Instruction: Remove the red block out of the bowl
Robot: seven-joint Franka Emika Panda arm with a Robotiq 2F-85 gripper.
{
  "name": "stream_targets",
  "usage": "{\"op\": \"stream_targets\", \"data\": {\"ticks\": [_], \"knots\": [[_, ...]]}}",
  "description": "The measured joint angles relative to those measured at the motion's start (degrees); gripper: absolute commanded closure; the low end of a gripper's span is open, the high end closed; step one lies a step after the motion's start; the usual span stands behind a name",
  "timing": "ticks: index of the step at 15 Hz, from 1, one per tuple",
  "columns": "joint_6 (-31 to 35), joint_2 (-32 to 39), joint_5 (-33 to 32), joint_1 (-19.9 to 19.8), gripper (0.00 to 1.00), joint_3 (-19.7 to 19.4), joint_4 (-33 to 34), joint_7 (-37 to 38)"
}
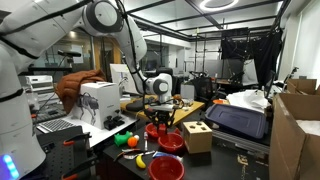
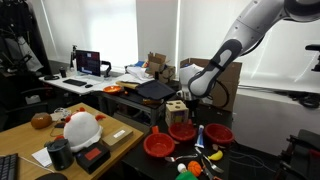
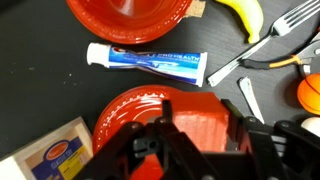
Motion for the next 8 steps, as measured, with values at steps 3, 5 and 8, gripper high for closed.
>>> {"op": "stream_targets", "data": {"ticks": [3, 5, 8], "knots": [[0.12, -2.59, 0.47, 0.01, 0.74, 0.48, -5.25, 3.08], [0.19, -4.48, 1.06, 0.02, 0.74, 0.85, -8.94, 4.57], [1.65, -6.69, 1.97, 0.00, 0.74, 1.28, -14.21, 5.96]]}}
